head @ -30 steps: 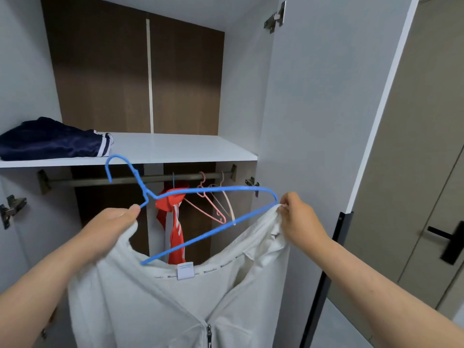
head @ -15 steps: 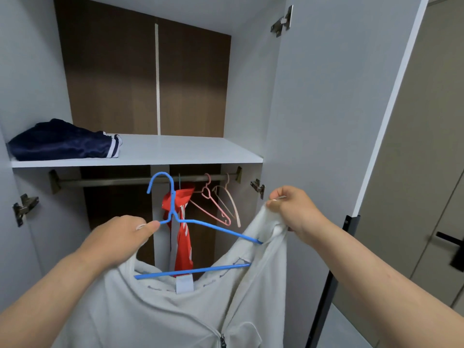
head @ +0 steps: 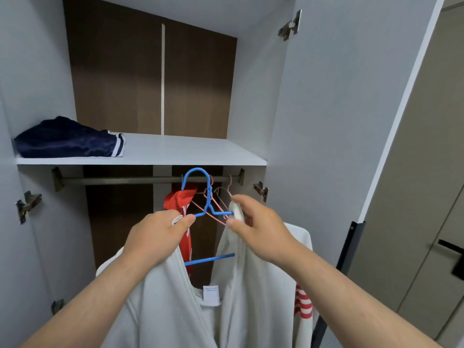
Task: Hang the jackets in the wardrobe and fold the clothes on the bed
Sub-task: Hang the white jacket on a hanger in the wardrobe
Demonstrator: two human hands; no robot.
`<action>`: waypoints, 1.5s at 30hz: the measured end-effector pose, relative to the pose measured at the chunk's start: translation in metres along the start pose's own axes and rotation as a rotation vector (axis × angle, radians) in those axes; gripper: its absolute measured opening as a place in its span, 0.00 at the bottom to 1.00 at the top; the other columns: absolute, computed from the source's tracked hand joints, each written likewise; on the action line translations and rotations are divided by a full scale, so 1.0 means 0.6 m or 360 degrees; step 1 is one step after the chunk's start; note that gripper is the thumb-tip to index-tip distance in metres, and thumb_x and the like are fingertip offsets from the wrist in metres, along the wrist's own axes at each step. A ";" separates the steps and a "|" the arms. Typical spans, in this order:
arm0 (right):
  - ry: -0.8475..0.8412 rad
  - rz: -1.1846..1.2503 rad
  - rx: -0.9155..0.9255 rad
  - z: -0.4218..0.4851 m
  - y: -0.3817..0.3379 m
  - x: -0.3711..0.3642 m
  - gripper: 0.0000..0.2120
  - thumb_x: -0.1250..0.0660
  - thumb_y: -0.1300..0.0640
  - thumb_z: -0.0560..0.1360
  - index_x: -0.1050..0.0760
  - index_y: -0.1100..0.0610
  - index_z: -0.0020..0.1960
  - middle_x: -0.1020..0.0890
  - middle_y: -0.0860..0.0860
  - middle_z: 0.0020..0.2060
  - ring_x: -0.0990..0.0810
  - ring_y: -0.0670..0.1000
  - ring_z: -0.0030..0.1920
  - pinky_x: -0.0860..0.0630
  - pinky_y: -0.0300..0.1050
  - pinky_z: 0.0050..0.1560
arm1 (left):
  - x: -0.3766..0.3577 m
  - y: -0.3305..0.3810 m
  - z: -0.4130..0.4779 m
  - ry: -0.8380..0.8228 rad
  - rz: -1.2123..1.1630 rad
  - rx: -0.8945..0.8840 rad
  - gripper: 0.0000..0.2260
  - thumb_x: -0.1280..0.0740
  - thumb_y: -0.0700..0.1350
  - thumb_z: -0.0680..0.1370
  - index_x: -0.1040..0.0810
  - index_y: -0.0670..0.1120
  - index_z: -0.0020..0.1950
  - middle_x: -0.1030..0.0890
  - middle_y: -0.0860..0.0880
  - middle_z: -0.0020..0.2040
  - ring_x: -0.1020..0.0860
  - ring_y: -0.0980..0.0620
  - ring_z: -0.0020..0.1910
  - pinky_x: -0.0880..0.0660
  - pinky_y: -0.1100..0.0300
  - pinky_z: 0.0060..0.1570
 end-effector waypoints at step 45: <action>0.0219 -0.0020 -0.0295 -0.076 0.098 0.022 0.10 0.26 0.60 0.74 0.20 0.45 0.46 0.19 0.43 0.34 0.24 0.39 0.32 0.30 0.30 0.36 | -0.075 0.028 -0.011 -0.0891 -0.0082 -0.0484 0.13 0.37 0.50 0.82 0.21 0.46 0.42 0.22 0.50 0.40 0.25 0.51 0.43 0.28 0.52 0.45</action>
Point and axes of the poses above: each hand's wrist, its own z-axis towards the middle knuckle, its own x-axis out of the back of the hand, y = z × x, the point moved 9 cm from there along z, towards the middle knuckle
